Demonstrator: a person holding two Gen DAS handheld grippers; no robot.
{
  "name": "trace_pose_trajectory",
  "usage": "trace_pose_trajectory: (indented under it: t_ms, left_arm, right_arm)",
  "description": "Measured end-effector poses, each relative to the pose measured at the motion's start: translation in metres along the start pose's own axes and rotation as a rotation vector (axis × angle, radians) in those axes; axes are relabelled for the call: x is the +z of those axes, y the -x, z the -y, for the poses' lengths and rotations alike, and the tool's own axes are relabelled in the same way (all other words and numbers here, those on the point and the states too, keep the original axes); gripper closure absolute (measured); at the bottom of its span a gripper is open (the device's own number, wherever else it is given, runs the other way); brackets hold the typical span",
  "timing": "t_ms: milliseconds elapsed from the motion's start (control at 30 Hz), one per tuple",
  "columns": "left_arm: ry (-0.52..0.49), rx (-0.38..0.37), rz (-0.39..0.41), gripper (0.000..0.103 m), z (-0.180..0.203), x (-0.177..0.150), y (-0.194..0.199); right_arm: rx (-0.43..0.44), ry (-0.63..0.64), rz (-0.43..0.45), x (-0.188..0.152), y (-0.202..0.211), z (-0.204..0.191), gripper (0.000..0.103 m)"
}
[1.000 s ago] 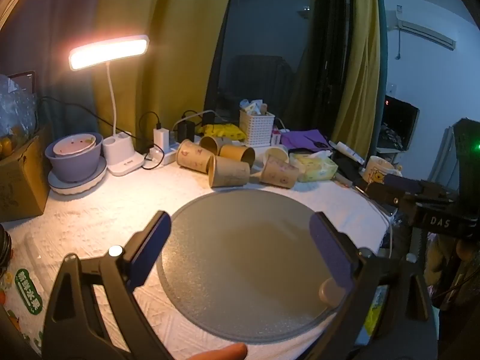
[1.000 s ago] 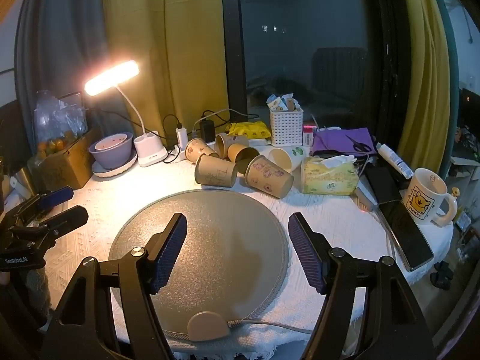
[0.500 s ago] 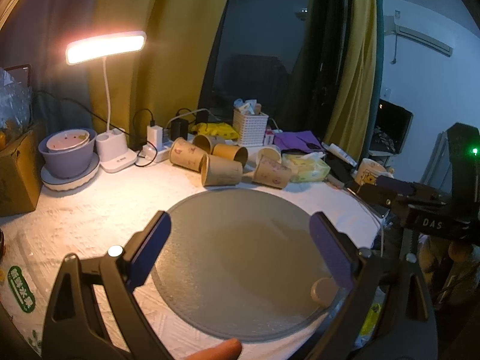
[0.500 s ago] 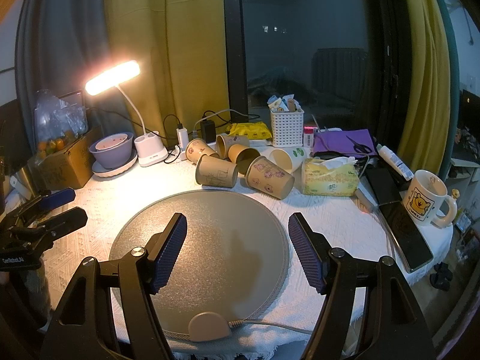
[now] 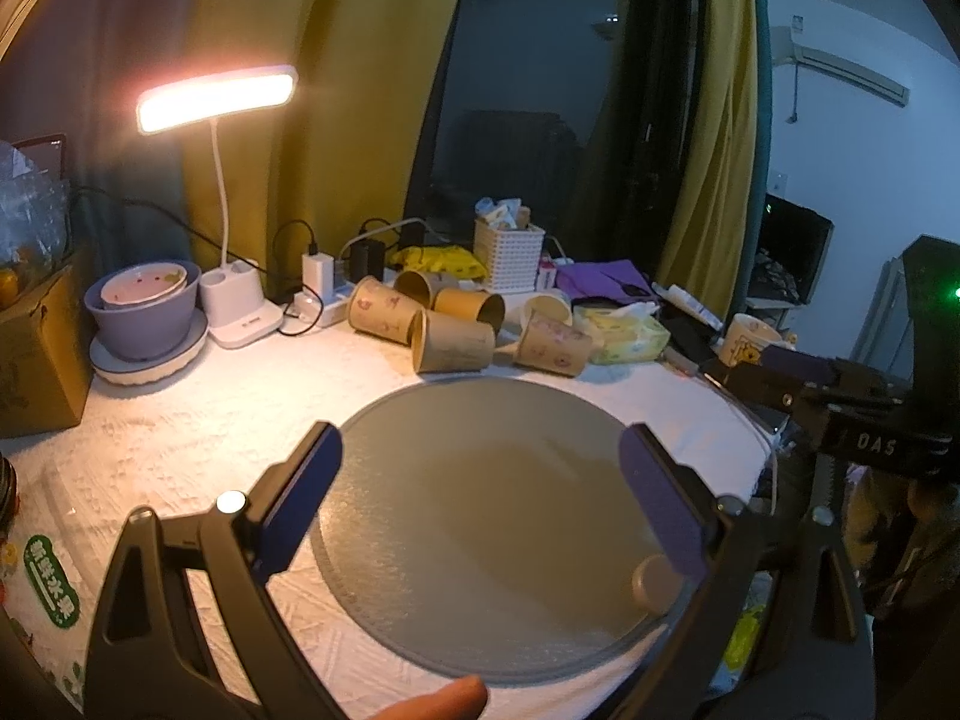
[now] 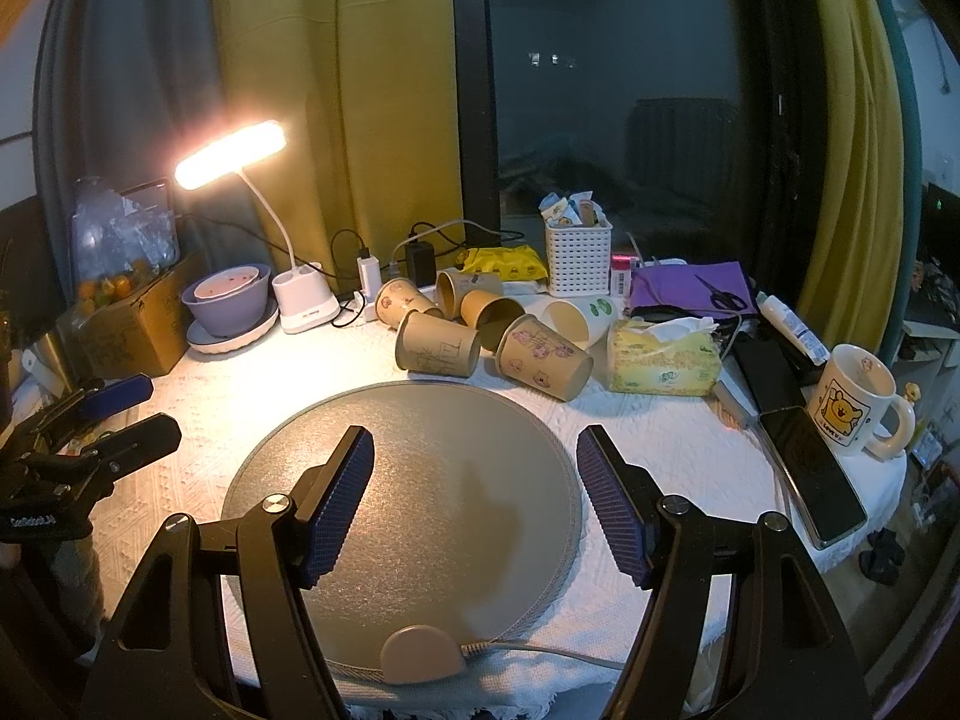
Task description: Flip cup upright
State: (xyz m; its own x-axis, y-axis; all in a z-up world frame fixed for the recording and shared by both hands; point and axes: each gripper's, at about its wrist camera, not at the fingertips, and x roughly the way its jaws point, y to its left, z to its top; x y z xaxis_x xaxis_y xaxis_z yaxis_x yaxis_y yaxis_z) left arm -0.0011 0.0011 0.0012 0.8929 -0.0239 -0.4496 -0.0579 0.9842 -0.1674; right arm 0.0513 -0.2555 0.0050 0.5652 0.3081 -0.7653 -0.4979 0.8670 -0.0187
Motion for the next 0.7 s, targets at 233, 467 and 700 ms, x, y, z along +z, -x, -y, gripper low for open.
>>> trace_pose_trajectory:
  t_ms: [233, 467, 700]
  left_arm:
    - [0.000, -0.001, 0.000, 0.008, -0.0002, 0.0002, -0.0003]
    - [-0.001, -0.001, 0.000, 0.008, -0.0005, 0.0005, -0.0003]
    - [-0.004, -0.001, 0.002, 0.008, 0.0004, 0.0007, -0.0004]
  right_arm:
    - [0.001, 0.001, -0.001, 0.0002, 0.0010, 0.0001, 0.030]
    - [0.000, 0.001, -0.001, 0.0007, -0.0013, -0.0018, 0.030]
    - [0.000, 0.002, -0.001, 0.0020, -0.0012, -0.0006, 0.030]
